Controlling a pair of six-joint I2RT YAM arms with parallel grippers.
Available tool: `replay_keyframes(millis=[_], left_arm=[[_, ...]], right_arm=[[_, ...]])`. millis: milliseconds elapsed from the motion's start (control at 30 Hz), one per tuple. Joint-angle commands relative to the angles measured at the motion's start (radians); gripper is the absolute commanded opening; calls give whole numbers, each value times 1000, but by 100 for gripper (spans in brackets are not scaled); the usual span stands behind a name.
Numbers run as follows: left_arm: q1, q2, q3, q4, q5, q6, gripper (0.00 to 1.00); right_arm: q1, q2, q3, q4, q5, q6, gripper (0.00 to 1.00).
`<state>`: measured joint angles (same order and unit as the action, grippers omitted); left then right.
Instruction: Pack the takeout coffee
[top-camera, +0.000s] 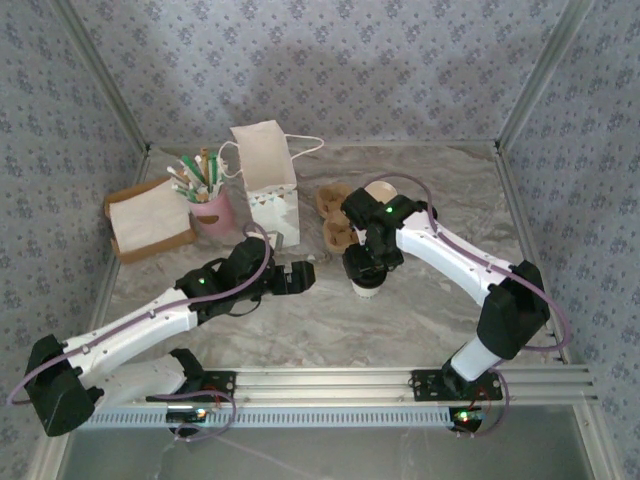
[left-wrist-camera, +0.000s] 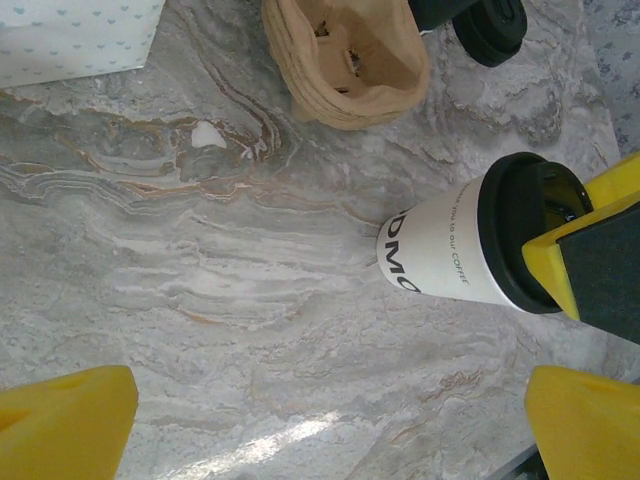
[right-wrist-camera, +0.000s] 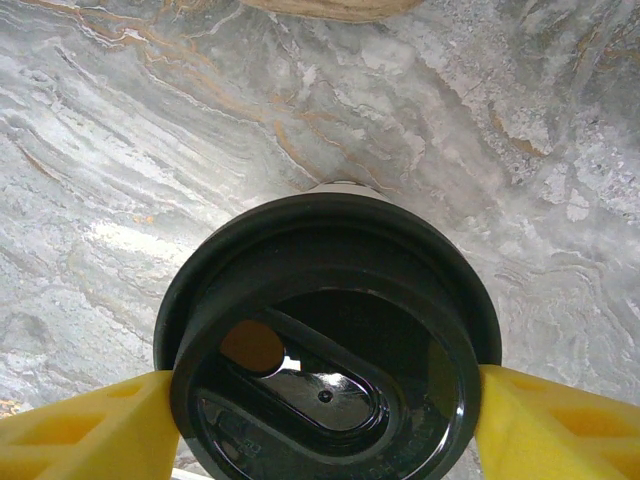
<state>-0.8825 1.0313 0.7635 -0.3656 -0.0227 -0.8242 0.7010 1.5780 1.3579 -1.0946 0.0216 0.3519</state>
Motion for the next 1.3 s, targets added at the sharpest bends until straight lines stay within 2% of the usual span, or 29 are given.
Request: replay_keyframes(millis=[0,367,867,1267], left_arm=[[4,9,2,14,15,1,99],[4,23,3,25,21,3,99],[5,30,3,29,23,3,99],[4,35,7,32,23,4,99]], right_arm=[[7,2,-23,-38,12,15,75],[6,6,-35,-56,13,23,75],[10,16,-144,-9,52,44,74],[23,-8,-88,-55,62,64,77]])
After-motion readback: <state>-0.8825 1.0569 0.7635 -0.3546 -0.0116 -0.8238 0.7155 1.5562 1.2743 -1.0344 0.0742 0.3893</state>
